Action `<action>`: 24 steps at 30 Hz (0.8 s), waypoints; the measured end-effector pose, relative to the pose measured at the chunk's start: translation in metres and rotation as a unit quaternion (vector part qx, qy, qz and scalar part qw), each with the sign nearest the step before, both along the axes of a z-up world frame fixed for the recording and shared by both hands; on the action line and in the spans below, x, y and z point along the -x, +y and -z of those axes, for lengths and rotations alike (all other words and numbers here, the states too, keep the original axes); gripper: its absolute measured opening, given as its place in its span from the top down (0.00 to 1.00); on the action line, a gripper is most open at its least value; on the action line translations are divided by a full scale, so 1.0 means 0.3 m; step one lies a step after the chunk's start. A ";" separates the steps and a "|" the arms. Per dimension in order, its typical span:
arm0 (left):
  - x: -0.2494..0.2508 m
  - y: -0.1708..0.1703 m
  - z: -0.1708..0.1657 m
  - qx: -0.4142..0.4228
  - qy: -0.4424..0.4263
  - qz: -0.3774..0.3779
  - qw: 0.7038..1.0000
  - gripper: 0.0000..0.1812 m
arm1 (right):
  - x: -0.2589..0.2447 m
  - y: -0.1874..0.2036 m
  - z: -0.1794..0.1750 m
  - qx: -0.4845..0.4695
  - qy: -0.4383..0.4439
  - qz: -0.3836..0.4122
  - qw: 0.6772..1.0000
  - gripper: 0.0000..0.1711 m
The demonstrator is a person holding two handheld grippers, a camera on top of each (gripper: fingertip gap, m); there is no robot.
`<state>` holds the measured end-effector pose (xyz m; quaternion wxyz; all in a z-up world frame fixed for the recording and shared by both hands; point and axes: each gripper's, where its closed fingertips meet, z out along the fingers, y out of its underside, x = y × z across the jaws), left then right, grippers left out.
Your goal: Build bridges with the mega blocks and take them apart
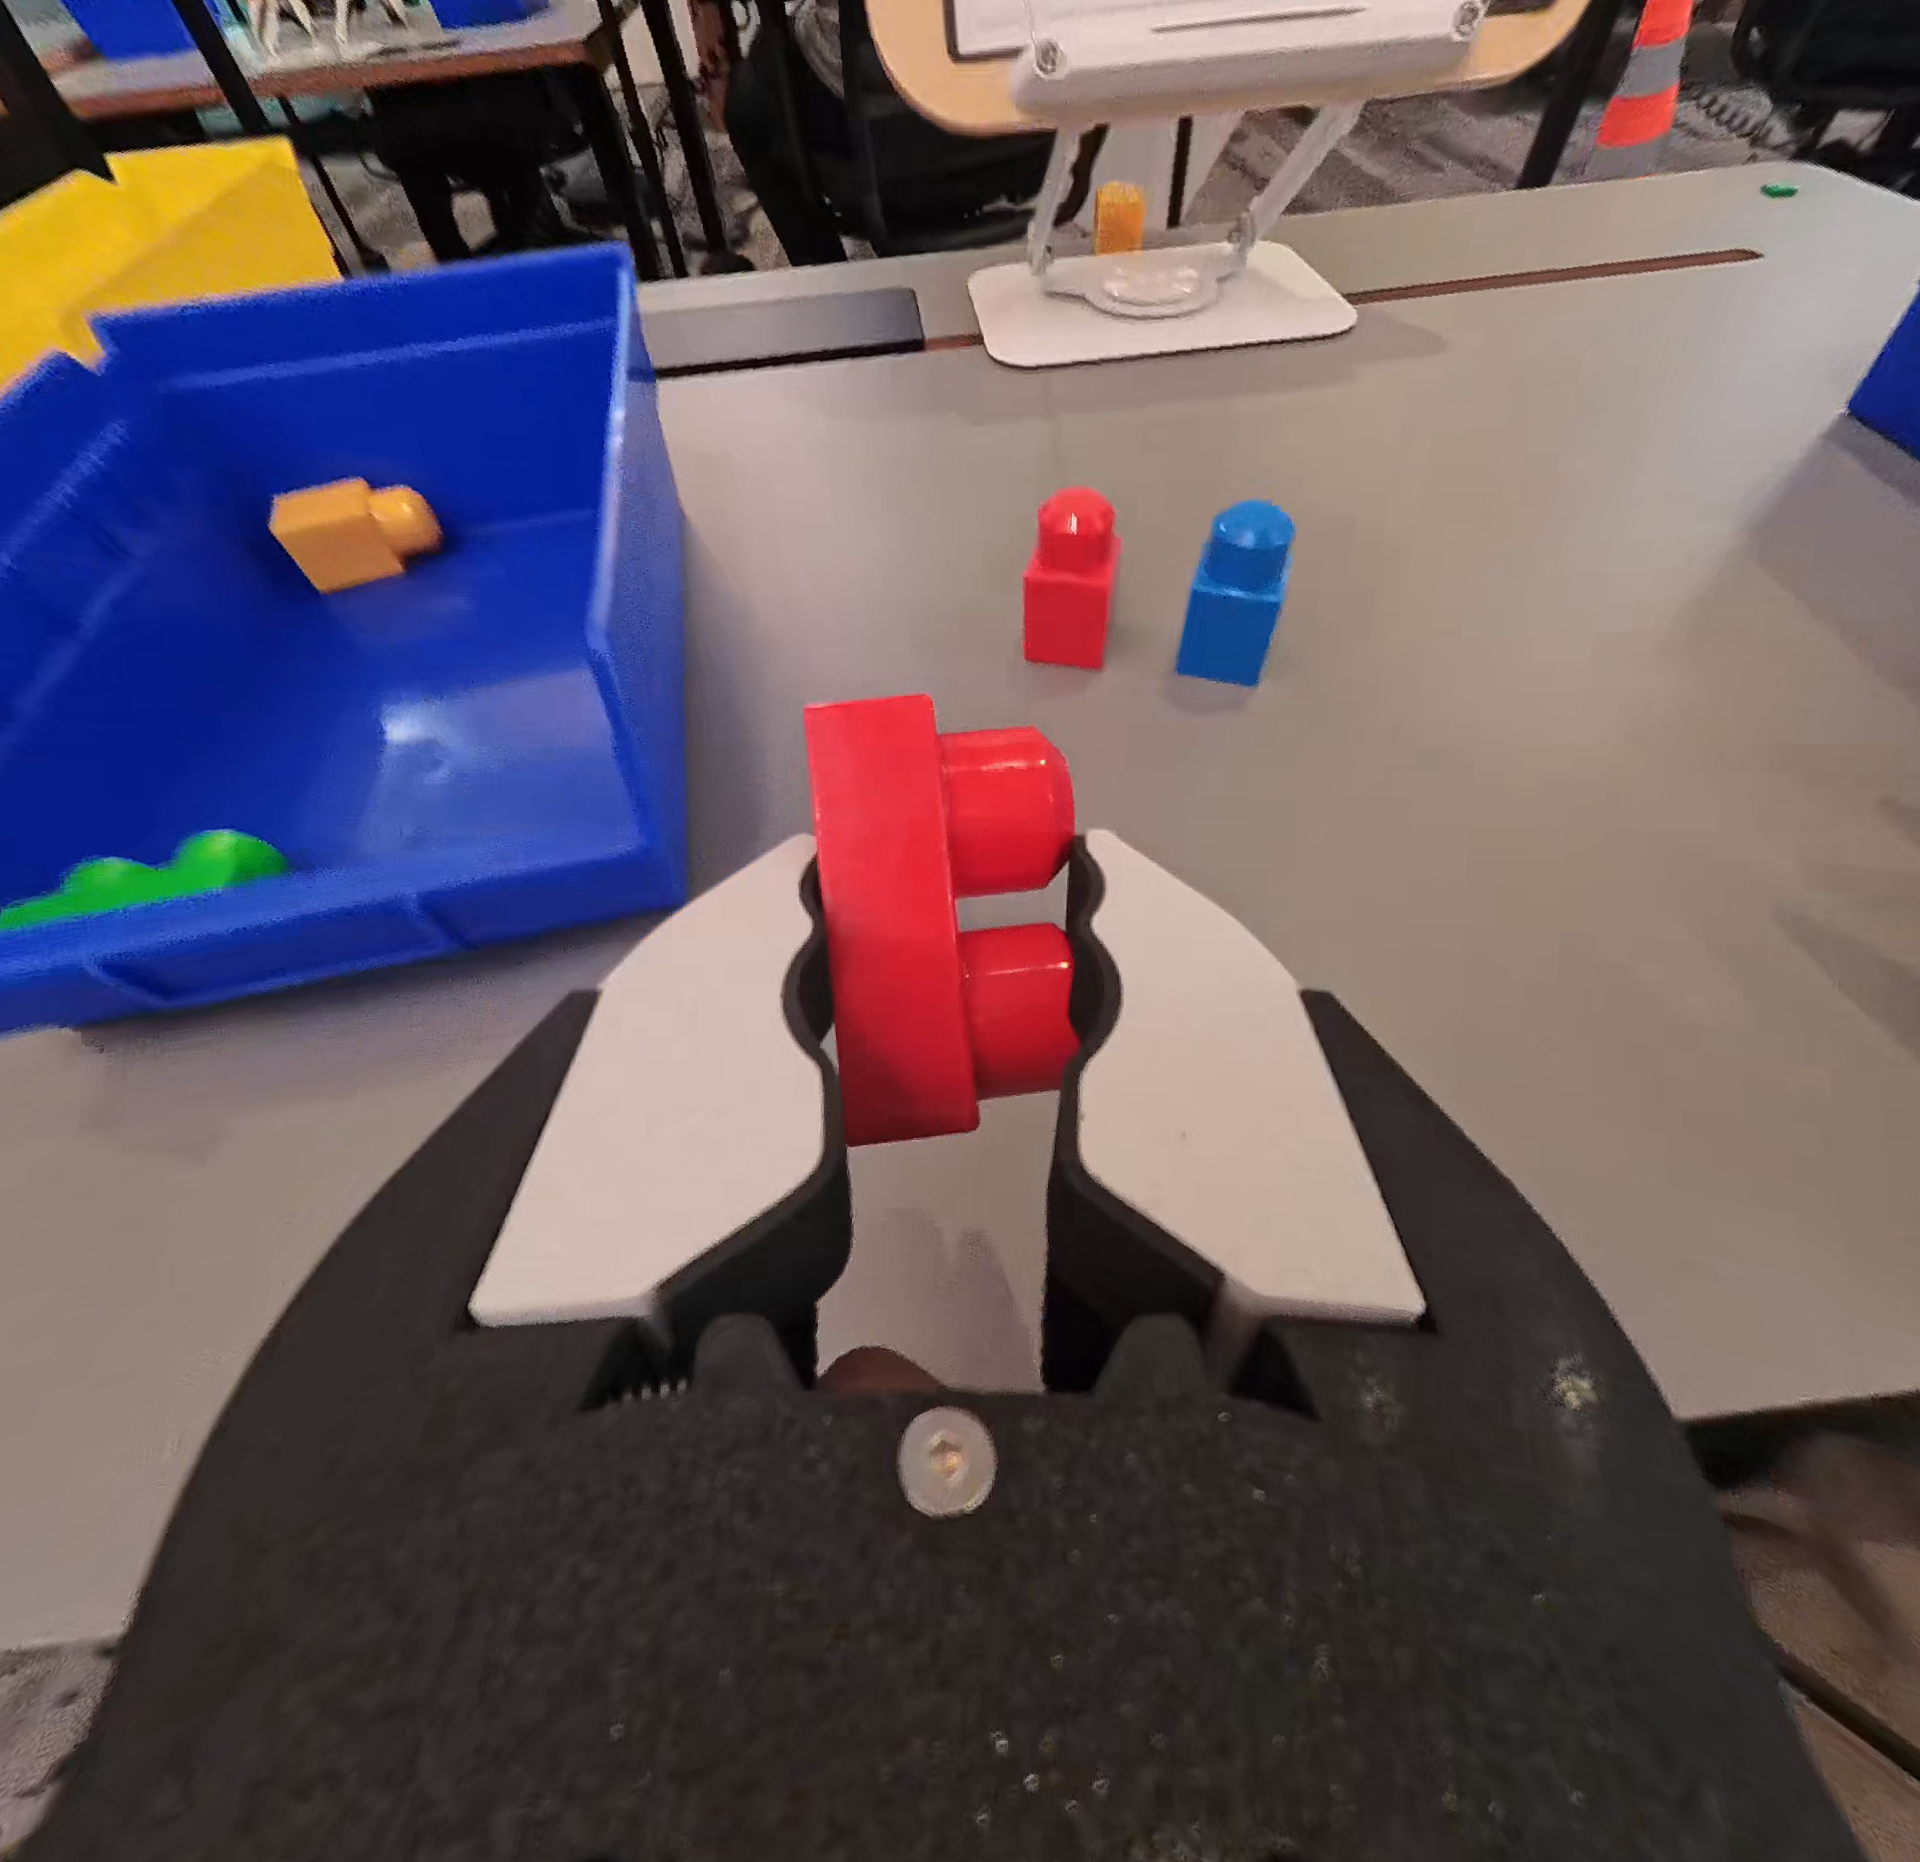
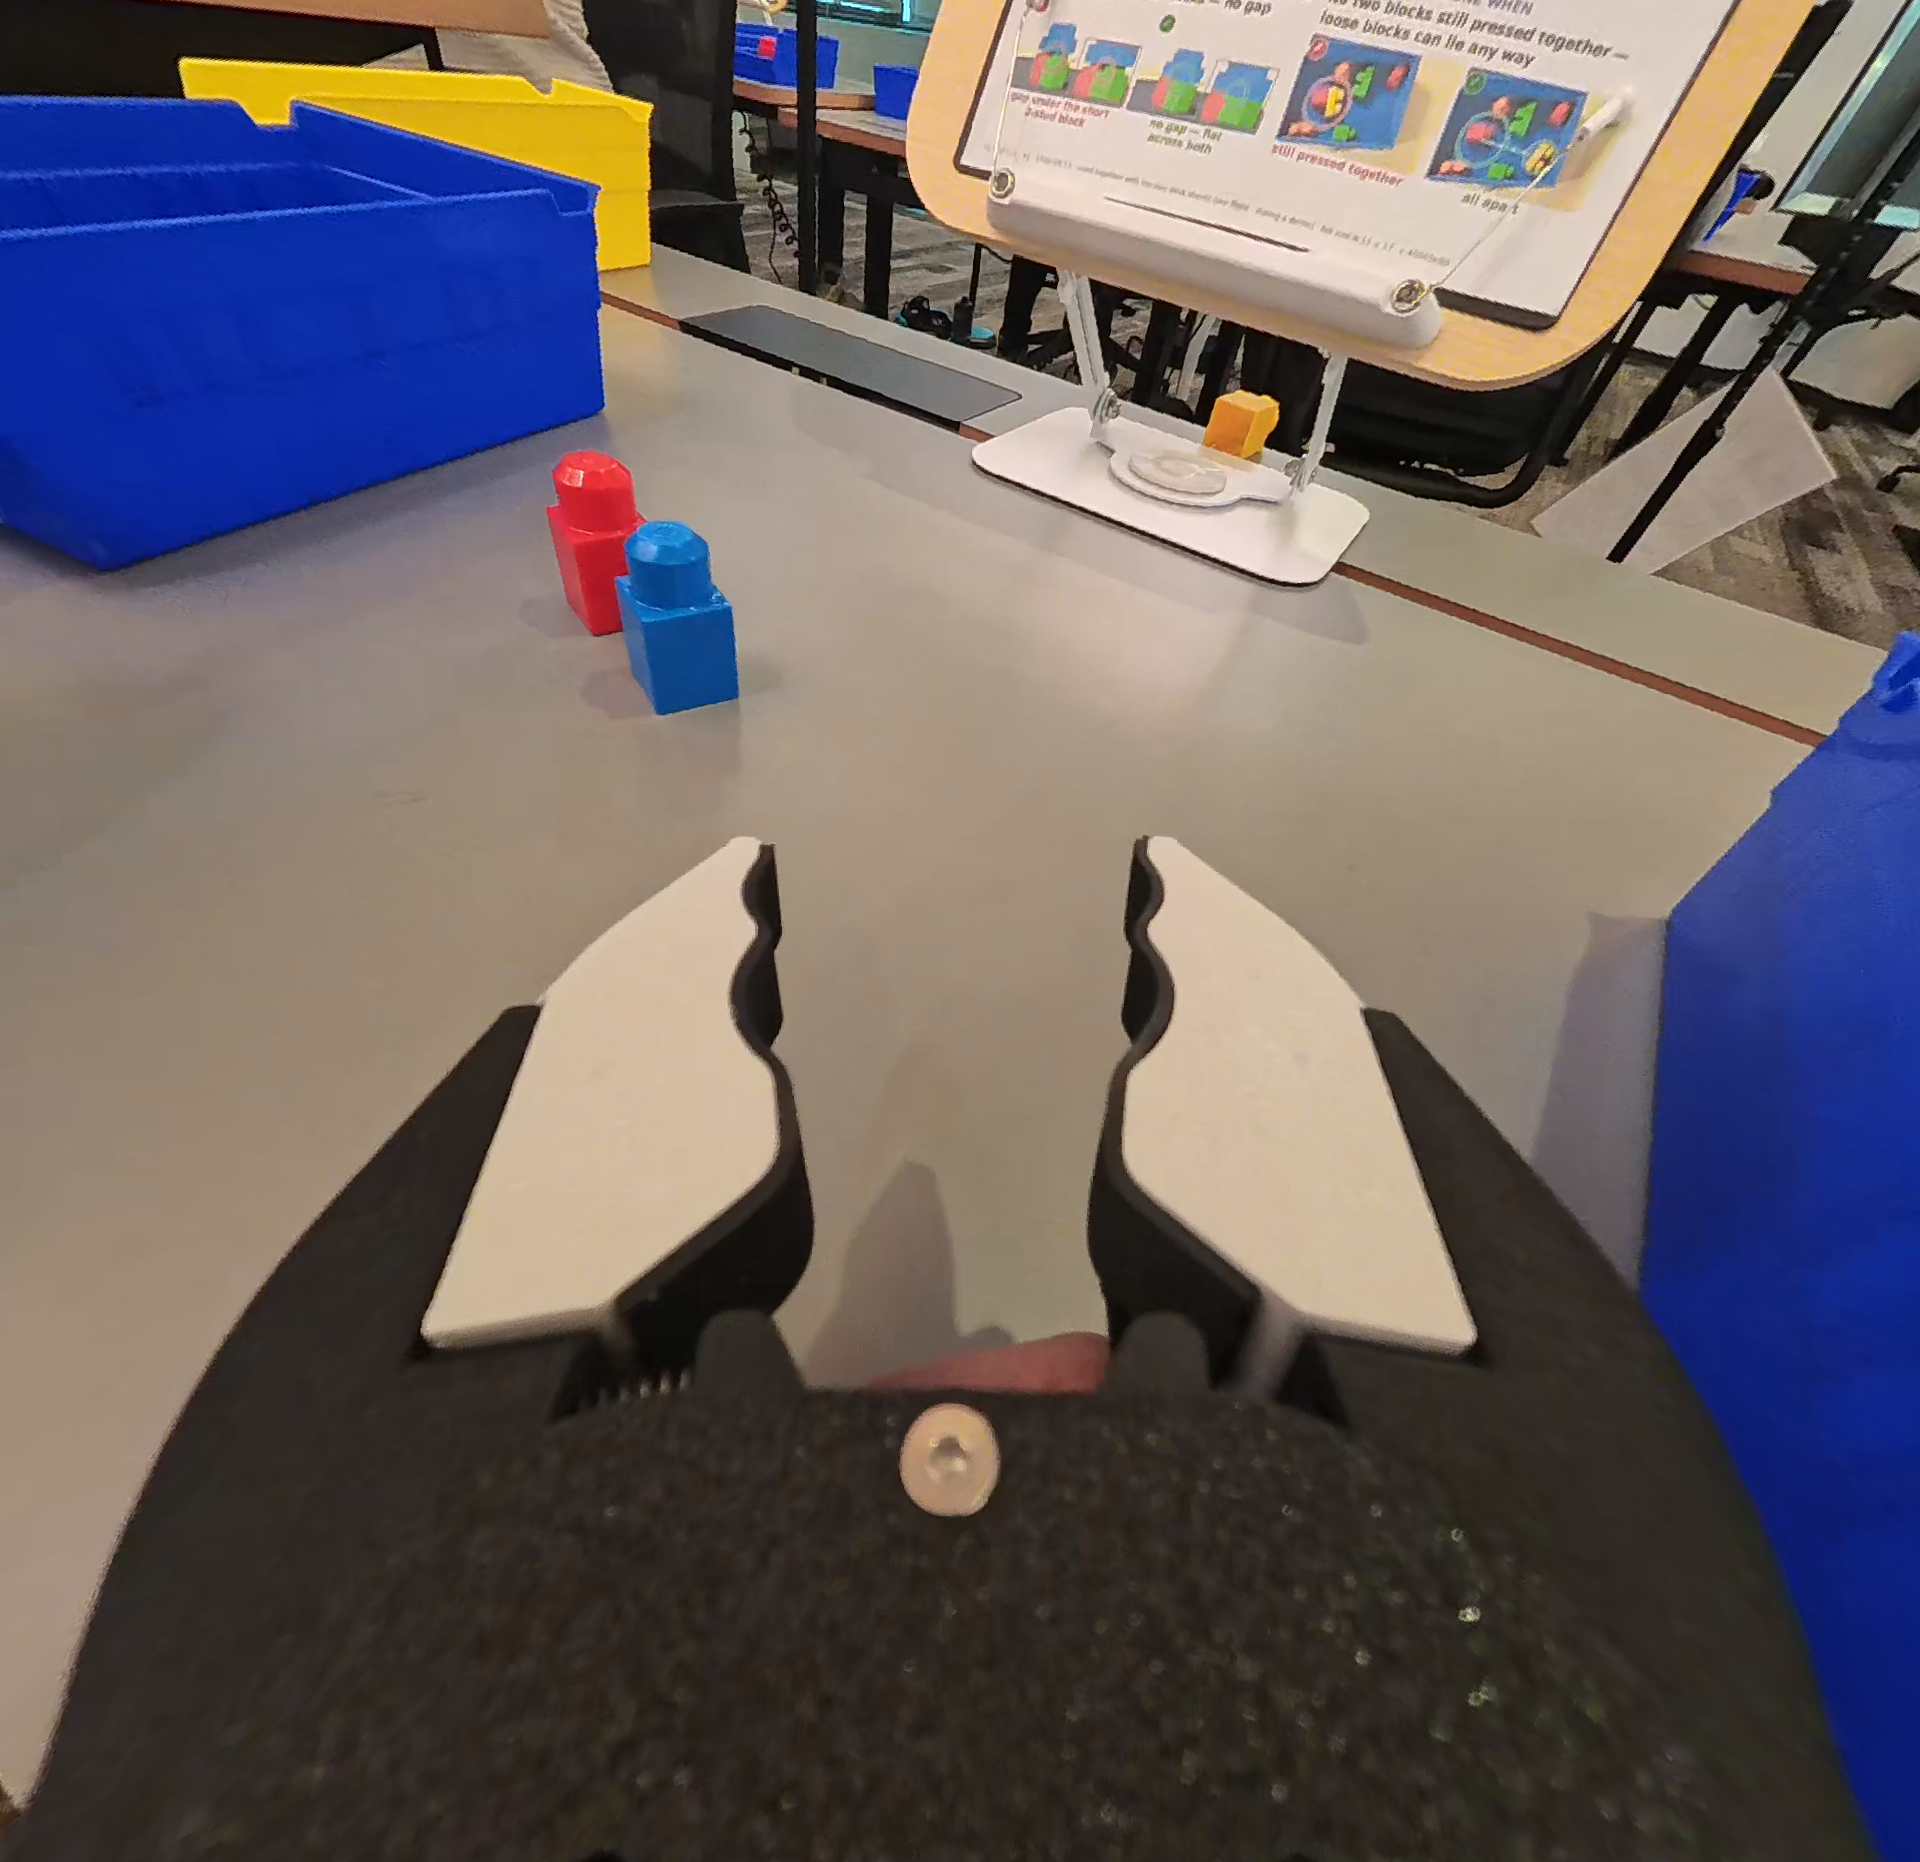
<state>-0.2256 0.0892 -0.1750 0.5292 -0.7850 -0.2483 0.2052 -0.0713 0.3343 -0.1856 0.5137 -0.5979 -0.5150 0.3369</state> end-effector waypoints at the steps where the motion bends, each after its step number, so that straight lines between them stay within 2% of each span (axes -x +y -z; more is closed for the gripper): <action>1: -0.019 0.000 0.017 -0.004 -0.010 0.002 1.000 0.77 | 0.000 -0.001 0.000 -0.001 0.000 0.000 1.000 0.63; 7: -0.090 0.027 0.058 -0.003 -0.034 0.027 0.999 0.77 | 0.001 -0.003 -0.003 -0.006 -0.002 0.002 1.000 0.63; 11: -0.133 0.105 0.073 0.021 -0.046 0.075 0.996 0.77 | -0.001 0.000 0.000 -0.007 -0.004 0.003 1.000 0.63; 17: -0.214 0.369 0.082 0.060 -0.077 0.201 0.975 0.77 | -0.008 0.008 -0.007 -0.006 -0.001 0.004 1.000 0.63; 19: -0.210 0.467 0.093 0.077 -0.102 0.221 0.967 0.77 | -0.011 0.012 -0.009 -0.005 0.000 0.005 1.000 0.63; 24: -0.184 0.719 0.102 0.128 -0.099 0.266 0.950 0.77 | -0.015 0.021 -0.007 0.002 0.001 0.005 1.000 0.63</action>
